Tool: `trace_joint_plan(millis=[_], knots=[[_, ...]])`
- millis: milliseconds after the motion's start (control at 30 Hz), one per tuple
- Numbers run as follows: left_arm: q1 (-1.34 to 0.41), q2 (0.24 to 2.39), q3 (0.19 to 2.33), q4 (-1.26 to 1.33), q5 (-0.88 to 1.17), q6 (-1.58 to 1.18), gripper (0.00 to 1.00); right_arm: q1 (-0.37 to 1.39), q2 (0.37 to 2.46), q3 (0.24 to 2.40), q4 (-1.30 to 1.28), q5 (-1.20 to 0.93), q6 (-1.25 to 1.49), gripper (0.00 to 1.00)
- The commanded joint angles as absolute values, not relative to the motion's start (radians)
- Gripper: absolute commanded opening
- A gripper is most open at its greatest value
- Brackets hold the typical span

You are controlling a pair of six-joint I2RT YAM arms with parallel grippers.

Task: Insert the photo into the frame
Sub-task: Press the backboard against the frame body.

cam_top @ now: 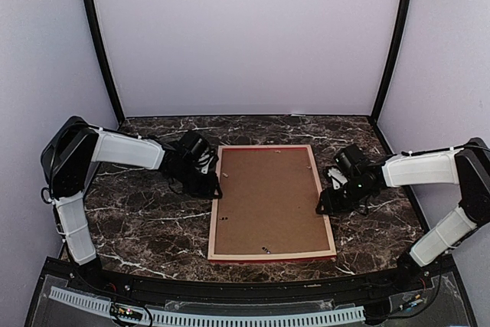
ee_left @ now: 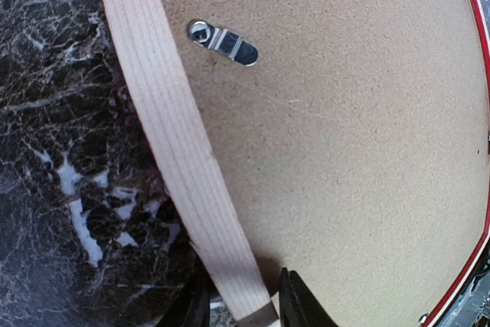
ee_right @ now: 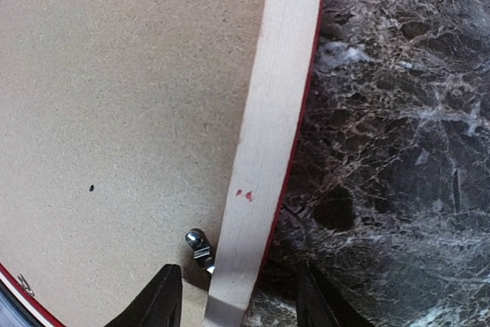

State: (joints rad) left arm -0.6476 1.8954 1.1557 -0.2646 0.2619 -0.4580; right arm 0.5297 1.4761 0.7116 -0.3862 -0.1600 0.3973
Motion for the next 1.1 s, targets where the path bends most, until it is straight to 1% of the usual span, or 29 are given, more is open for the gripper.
trace_joint_plan(millis=[0, 233, 433, 700, 1067], knots=[[-0.658, 1.893, 1.152, -0.276, 0.225, -0.482, 0.32, 0.537, 1.449, 0.704, -0.383, -0.148, 0.381, 0.53], [-0.659, 1.881, 1.132, -0.278, 0.207, -0.492, 0.3, 0.537, 1.472, 0.712, -0.394, -0.162, 0.341, 0.53], [-0.658, 1.883, 1.139, -0.286, 0.209, -0.49, 0.29, 0.537, 1.494, 0.724, -0.402, -0.163, 0.318, 0.51], [-0.659, 1.894, 1.143, -0.287, 0.217, -0.488, 0.29, 0.537, 1.518, 0.743, -0.393, -0.158, 0.311, 0.46], [-0.661, 1.894, 1.14, -0.29, 0.223, -0.483, 0.28, 0.535, 1.522, 0.766, -0.378, -0.146, 0.296, 0.37]])
